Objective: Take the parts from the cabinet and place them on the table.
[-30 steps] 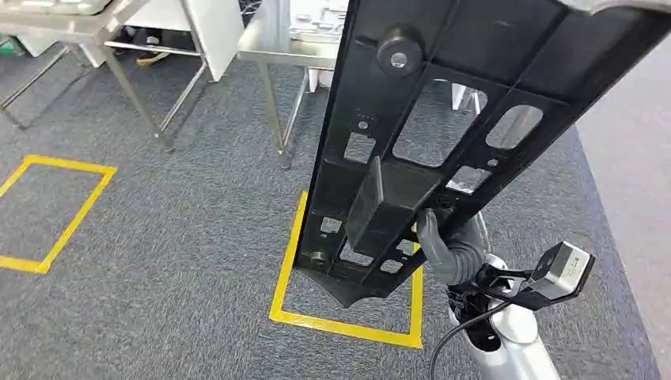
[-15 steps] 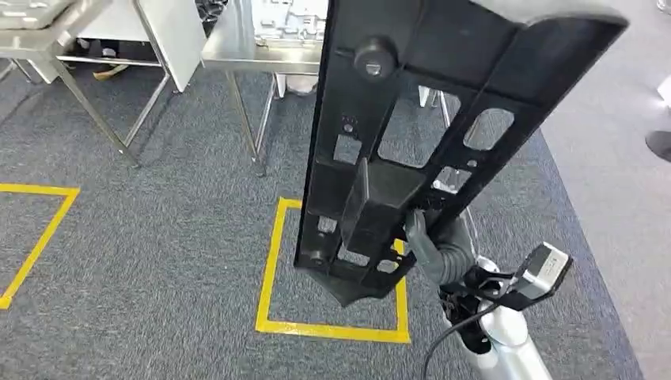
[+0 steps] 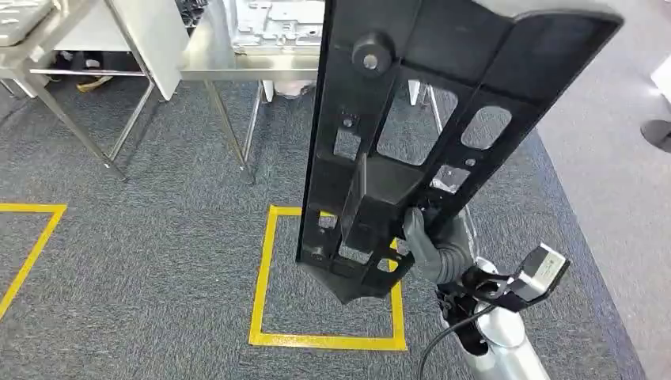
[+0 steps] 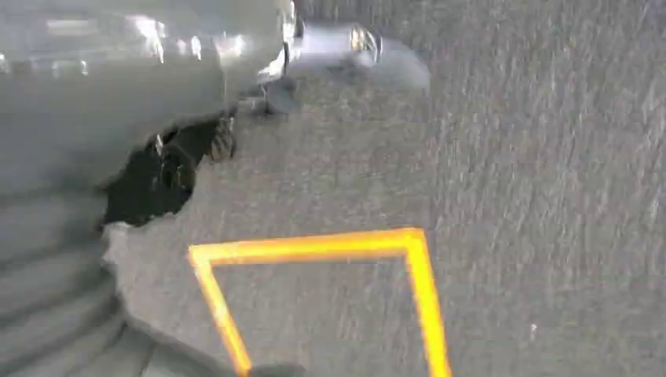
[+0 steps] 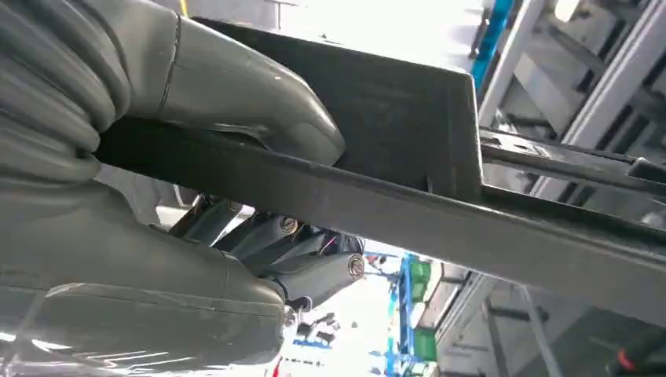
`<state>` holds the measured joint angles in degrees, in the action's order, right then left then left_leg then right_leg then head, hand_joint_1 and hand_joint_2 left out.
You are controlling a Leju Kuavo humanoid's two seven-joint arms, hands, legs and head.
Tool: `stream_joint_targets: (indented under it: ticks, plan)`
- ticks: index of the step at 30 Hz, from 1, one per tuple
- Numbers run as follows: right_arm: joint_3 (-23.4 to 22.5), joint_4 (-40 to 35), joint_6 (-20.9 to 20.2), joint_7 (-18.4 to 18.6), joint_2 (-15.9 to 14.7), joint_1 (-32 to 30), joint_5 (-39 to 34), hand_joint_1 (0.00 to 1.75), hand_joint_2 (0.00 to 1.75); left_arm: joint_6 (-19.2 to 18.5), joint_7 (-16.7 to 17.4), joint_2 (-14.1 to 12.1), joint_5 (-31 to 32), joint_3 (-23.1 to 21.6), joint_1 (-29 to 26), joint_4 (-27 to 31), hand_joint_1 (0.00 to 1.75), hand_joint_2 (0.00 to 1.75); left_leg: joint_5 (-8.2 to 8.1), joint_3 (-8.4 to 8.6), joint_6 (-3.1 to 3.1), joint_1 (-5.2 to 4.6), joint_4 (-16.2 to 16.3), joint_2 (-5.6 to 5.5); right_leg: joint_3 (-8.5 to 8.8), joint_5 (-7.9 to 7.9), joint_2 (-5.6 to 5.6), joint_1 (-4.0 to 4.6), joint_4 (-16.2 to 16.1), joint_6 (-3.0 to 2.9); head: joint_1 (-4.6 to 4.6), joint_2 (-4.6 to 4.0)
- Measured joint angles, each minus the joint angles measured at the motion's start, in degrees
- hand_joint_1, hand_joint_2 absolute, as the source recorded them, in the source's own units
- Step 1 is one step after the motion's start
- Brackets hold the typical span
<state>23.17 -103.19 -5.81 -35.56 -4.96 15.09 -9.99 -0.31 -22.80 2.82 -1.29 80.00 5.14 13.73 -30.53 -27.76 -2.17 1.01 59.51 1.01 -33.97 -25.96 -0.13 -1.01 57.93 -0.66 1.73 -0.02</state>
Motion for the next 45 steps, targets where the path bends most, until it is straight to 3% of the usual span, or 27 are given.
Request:
stream_joint_targets:
  ticks: [2,4,6,7,8,9,10,11,14,16,17,19,21,22,23,25,28,31,32,34,35,36,37,38,40,41,45]
  plan:
    - [0.2,0.0,0.0,-0.1,0.2,0.3,0.0,1.75,1.75,0.0,0.0,0.0,0.0,0.0,0.1,0.0,0.00,1.75,-1.29,-5.03,-0.30,0.05,7.8,-0.47,1.13,-1.00,0.13,0.20,-0.1,-0.53,-0.46,0.00]
    - [0.3,0.2,0.1,-0.1,0.3,0.2,0.0,1.75,1.75,0.0,0.0,0.0,0.0,0.0,-0.1,0.0,0.00,1.75,-5.00,-10.83,-0.23,0.00,14.8,-0.49,2.44,-2.20,0.52,0.48,-0.1,-0.74,-0.57,0.00]
    - [0.6,0.4,0.3,-0.1,0.3,0.0,0.0,1.75,1.75,0.2,0.0,0.0,0.0,0.0,-0.6,0.0,0.00,1.75,-6.05,-13.27,0.23,-0.07,14.2,-0.51,4.43,-3.75,1.06,0.68,-0.1,-0.76,-0.70,0.00]
    - [0.6,0.5,0.3,-0.1,0.3,0.0,0.0,1.75,1.75,0.2,0.0,0.0,0.0,0.0,-0.8,0.0,0.00,1.75,-4.47,-13.18,0.62,-0.16,11.2,-0.52,5.64,-4.62,1.23,0.76,-0.1,-0.74,-0.68,0.00]
    - [0.7,0.5,0.3,-0.2,0.3,0.0,0.0,1.75,1.75,0.2,0.0,0.0,0.0,0.0,-0.8,0.0,0.00,1.75,-1.25,-12.79,1.10,-0.39,7.4,-0.53,6.80,-5.53,1.33,0.86,-0.1,-0.71,-0.77,0.00]
    - [0.7,0.5,0.3,-0.2,0.3,0.0,0.0,1.75,1.75,0.2,0.0,0.0,0.0,0.0,-1.0,0.0,0.00,1.75,5.47,-12.64,1.97,-0.73,2.9,-0.56,7.56,-6.51,1.37,0.88,-0.3,-0.65,-0.74,0.00]
    - [0.8,0.8,0.3,-0.3,0.3,0.0,-0.1,1.75,1.75,0.3,0.0,-0.2,0.0,0.0,-1.3,0.0,0.00,1.75,10.14,-13.06,2.41,-1.27,0.4,-0.79,8.23,-7.25,1.50,1.12,0.1,-0.35,-0.81,0.00]
    - [0.9,0.9,0.3,-0.3,0.3,-0.2,-0.2,1.75,1.75,0.3,0.0,-0.2,0.3,0.0,-1.2,0.0,0.00,1.75,7.92,-12.25,2.44,-1.36,0.6,-0.65,8.41,-7.71,1.99,1.00,-0.5,0.23,-0.81,0.00]
    - [1.0,0.8,0.4,-0.3,0.5,0.3,-0.5,1.75,1.75,0.4,-0.2,-0.2,-0.1,0.0,-0.8,0.0,0.00,1.75,7.09,-9.85,3.58,-1.44,-0.6,-0.77,9.88,-6.63,1.88,0.92,0.5,1.40,-1.01,0.00]
    - [1.1,0.7,0.4,-0.3,0.5,0.4,-0.7,1.75,1.75,0.4,-0.2,-0.1,0.0,0.0,-0.8,0.0,0.00,1.75,6.30,-7.67,4.18,-1.09,-1.8,-0.75,5.69,-4.19,0.96,0.69,8.3,1.92,-0.68,0.00]
    - [1.1,0.7,0.5,-0.2,0.5,0.4,-0.9,1.75,1.75,0.4,-0.2,-0.1,0.0,0.0,-0.8,0.0,0.00,1.75,5.64,-6.75,4.23,-1.02,-2.1,-0.76,2.42,-4.89,0.86,0.63,12.4,1.96,-0.74,0.00]
    - [1.1,0.7,0.5,0.1,0.5,0.2,-0.8,1.75,1.75,0.4,-0.2,-0.1,0.0,0.0,-0.8,0.0,0.00,1.75,4.05,-4.85,4.25,-0.89,-2.2,-0.82,-2.74,-10.38,0.81,0.39,16.7,2.64,-0.70,0.00]
    - [1.2,0.7,0.5,0.7,0.5,0.2,-0.8,1.75,1.75,0.5,0.0,-0.1,0.0,0.0,-0.8,0.0,0.00,1.75,2.16,-2.41,4.09,-0.82,-2.2,-1.01,-5.25,-14.51,0.66,0.15,15.1,3.15,-0.70,0.00]
    - [1.2,0.7,0.5,0.7,0.5,0.2,-0.8,1.75,1.75,0.5,0.0,0.1,0.0,0.0,-0.9,0.0,0.00,1.75,1.15,-1.01,3.89,-0.77,-2.2,-1.12,-5.49,-13.50,0.56,0.15,12.3,3.15,-0.68,0.00]
    - [1.2,0.7,0.5,0.8,0.5,0.1,-0.8,1.75,1.75,0.5,0.0,0.1,0.0,0.0,-0.9,0.0,0.00,1.75,0.09,0.35,3.74,-0.74,-2.2,-1.18,-5.37,-9.96,0.41,0.17,8.4,2.83,-0.66,0.00]
    - [1.2,0.8,0.5,1.2,0.5,-0.2,-0.8,1.75,1.75,0.6,0.1,0.3,0.0,0.0,-0.9,0.0,0.00,1.75,-1.71,2.17,3.35,-0.89,-1.9,-1.15,-5.83,3.51,0.12,0.51,1.6,1.83,-0.66,0.00]
    - [1.3,0.5,0.5,1.6,0.5,-0.1,-0.8,1.75,1.75,0.7,0.1,0.3,0.0,0.0,-0.6,0.0,0.00,1.75,-2.43,3.35,2.12,-0.94,-2.3,-1.32,-4.82,3.56,0.51,0.79,1.3,0.90,-1.12,0.00]
    - [1.3,0.3,0.5,1.6,0.6,0.0,-0.9,1.75,1.75,0.7,0.1,0.2,0.0,0.0,-0.4,0.0,0.00,1.75,0.37,-0.49,1.22,-0.75,5.6,-1.26,-1.72,2.39,0.60,0.43,-0.3,-0.19,-1.48,0.00]
    - [1.4,0.3,0.5,1.6,0.6,0.1,-0.9,1.75,1.75,0.7,0.2,0.2,0.0,0.0,-0.4,0.0,0.00,1.75,-0.23,-3.05,0.96,-0.66,9.3,-1.29,-1.09,1.84,0.64,0.42,-0.5,-0.36,-1.53,0.00]
    - [1.4,0.3,0.5,1.6,0.7,0.1,-0.8,1.75,1.75,0.7,0.2,0.2,0.0,0.0,-0.4,0.0,0.00,1.75,-5.80,-8.16,0.55,-0.50,14.4,-1.28,0.44,0.35,0.87,0.44,-0.5,-0.40,-1.53,0.00]
    - [1.5,0.3,0.5,1.6,0.7,-0.1,-0.8,1.75,1.75,0.7,0.2,0.2,0.0,0.0,-0.4,0.0,0.00,1.75,-7.86,-9.58,0.49,-0.45,14.8,-1.28,1.27,-0.34,0.96,0.44,-0.5,-0.37,-1.58,0.02]
    - [1.5,0.3,0.5,1.6,0.7,-0.1,-0.8,1.75,1.75,0.7,0.2,0.2,0.0,0.0,-0.6,0.0,0.00,1.75,-8.24,-10.31,0.36,-0.36,13.9,-1.26,2.16,-1.02,1.11,0.43,-0.5,-0.30,-1.58,0.00]
    - [1.5,0.3,0.5,1.6,0.7,-0.1,-0.9,1.75,1.75,0.7,0.2,0.2,0.0,0.0,-0.6,0.0,0.00,1.75,-6.92,-10.34,0.50,-0.28,11.4,-1.25,3.15,-1.75,1.19,0.42,-0.5,-0.21,-1.58,0.00]
    - [1.5,0.3,0.5,1.6,0.7,-0.1,-0.9,1.75,1.75,0.7,0.2,0.2,0.0,0.0,-0.7,0.0,0.00,1.75,-3.80,-9.80,0.67,-0.24,7.5,-1.22,4.29,-2.56,1.21,0.41,-0.5,-0.06,-1.58,0.00]
    - [1.5,0.3,0.6,2.0,0.7,-0.1,-0.9,1.75,1.75,0.6,0.0,0.2,0.0,0.0,-1.0,0.0,0.00,1.75,7.23,-9.07,1.19,-0.28,-0.1,-1.10,5.93,-4.12,1.21,0.50,-0.5,0.45,-1.58,0.00]
    - [1.6,0.4,0.6,2.3,0.7,-0.2,-1.0,1.75,1.75,0.5,0.0,0.2,0.0,0.0,-1.0,0.0,0.00,1.75,5.98,-9.09,1.50,-0.72,-0.1,-0.96,6.24,-4.59,1.46,0.63,-0.5,0.84,-1.66,0.00]
    - [1.7,0.1,0.9,2.8,0.7,-0.1,-1.0,1.75,1.75,0.2,-0.3,0.2,0.0,0.0,-0.8,0.0,0.00,1.75,5.75,-7.31,3.25,-0.45,-0.9,-1.20,6.34,-4.72,1.32,0.59,0.7,2.20,-1.66,0.02]
